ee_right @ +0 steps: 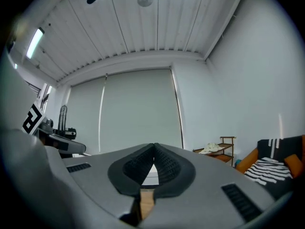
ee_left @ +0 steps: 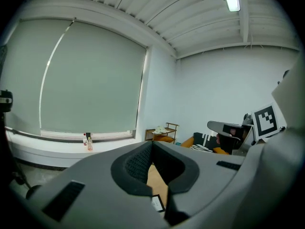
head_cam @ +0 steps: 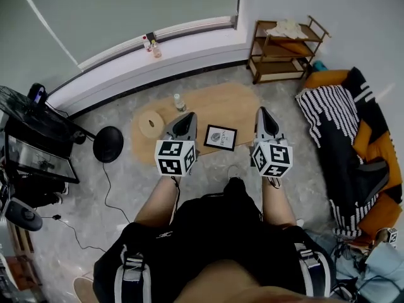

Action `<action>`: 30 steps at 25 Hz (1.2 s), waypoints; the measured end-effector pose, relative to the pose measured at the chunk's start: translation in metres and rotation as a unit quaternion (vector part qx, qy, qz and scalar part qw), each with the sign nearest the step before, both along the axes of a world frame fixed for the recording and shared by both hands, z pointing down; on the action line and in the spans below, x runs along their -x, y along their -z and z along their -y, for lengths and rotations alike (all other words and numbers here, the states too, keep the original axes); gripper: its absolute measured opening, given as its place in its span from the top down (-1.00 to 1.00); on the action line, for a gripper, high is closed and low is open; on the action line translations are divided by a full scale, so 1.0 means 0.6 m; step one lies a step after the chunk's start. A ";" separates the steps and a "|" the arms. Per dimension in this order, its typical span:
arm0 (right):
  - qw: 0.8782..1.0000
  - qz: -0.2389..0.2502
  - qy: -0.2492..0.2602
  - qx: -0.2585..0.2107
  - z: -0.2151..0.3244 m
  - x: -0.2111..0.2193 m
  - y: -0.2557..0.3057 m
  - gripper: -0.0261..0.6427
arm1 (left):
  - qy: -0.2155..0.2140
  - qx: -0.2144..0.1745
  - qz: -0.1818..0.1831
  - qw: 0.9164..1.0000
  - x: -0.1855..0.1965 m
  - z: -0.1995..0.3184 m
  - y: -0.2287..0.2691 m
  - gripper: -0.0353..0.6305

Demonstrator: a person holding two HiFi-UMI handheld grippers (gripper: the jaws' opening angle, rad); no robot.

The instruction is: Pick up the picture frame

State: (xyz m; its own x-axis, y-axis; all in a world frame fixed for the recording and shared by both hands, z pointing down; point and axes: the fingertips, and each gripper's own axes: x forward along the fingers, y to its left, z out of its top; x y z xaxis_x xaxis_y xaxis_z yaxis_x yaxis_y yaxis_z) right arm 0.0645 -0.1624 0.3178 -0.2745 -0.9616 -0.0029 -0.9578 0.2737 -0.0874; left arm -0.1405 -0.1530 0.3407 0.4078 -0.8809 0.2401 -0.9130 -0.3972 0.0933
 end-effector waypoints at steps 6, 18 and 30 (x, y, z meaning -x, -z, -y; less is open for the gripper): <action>1.000 0.001 0.024 0.015 0.158 -0.040 -0.023 0.87 | 0.019 0.013 0.010 1.000 -0.042 0.140 -0.019 0.83; 0.994 -0.007 0.090 0.054 0.399 -0.121 -0.064 0.87 | 0.077 0.031 0.013 0.996 -0.128 0.344 -0.025 0.83; 0.992 -0.001 0.085 0.090 0.479 -0.095 -0.115 0.87 | 0.071 0.059 0.016 0.996 -0.093 0.434 -0.064 0.83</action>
